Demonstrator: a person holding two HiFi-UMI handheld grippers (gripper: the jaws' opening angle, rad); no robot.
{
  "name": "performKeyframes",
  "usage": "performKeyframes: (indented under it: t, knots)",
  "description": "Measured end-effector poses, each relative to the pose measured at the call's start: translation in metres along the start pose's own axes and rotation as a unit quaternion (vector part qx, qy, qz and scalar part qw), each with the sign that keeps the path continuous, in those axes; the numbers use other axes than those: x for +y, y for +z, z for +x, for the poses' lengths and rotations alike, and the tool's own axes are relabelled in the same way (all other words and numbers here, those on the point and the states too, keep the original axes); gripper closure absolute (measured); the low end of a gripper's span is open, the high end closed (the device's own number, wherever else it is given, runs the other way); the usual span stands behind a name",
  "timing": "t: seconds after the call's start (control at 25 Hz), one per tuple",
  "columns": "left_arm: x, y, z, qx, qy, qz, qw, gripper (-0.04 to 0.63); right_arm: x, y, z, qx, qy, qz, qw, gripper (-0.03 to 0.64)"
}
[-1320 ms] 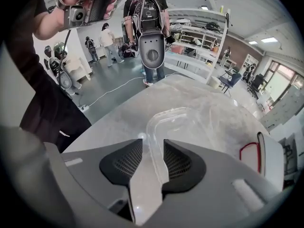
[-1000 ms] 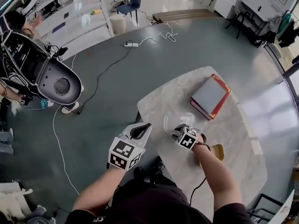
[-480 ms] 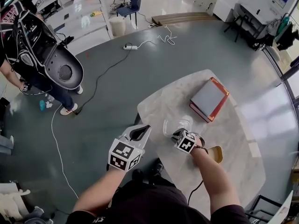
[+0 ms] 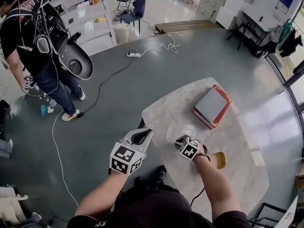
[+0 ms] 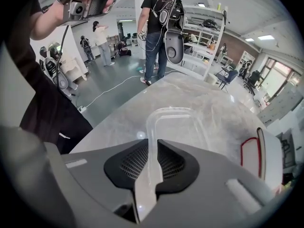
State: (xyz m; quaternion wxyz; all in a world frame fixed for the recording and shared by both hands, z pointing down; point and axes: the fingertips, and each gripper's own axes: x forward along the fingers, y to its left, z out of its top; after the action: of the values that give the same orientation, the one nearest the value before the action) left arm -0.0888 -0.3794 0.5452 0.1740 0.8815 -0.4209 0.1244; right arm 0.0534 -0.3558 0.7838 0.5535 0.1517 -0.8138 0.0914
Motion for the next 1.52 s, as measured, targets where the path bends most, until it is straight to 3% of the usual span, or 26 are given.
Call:
performKeyframes:
  t: [0.4, 0.64, 1.0, 1.08, 1.2, 1.32, 1.52]
  knots:
    - [-0.004, 0.009, -0.018, -0.019, -0.006, 0.000, 0.9998, 0.592, -0.004, 0.014, -0.039, -0.053, -0.037, 0.046, 0.997, 0.543]
    - [-0.011, 0.014, -0.029, -0.027, -0.017, 0.006, 0.9995, 0.592, -0.006, 0.024, -0.075, -0.106, -0.068, 0.103, 0.987, 0.545]
    - [-0.021, 0.014, -0.064, -0.035, -0.039, 0.023, 0.9984, 0.592, 0.032, 0.043, -0.120, -0.160, -0.104, 0.129, 0.973, 0.545]
    - [-0.026, 0.014, -0.074, -0.037, -0.044, 0.028, 0.9979, 0.592, 0.041, 0.047, -0.133, -0.182, -0.114, 0.140, 0.967, 0.545]
    - [-0.037, 0.009, -0.085, -0.038, -0.055, 0.039, 0.9970, 0.592, 0.051, 0.051, -0.150, -0.262, -0.131, 0.171, 0.941, 0.546]
    - [-0.044, 0.007, -0.093, -0.037, -0.066, 0.043, 0.9962, 0.592, 0.070, 0.048, -0.176, -0.255, -0.138, 0.192, 0.937, 0.546]
    - [-0.056, 0.004, -0.100, -0.044, -0.083, 0.050, 0.9943, 0.592, 0.091, 0.042, -0.196, -0.290, -0.148, 0.210, 0.922, 0.546]
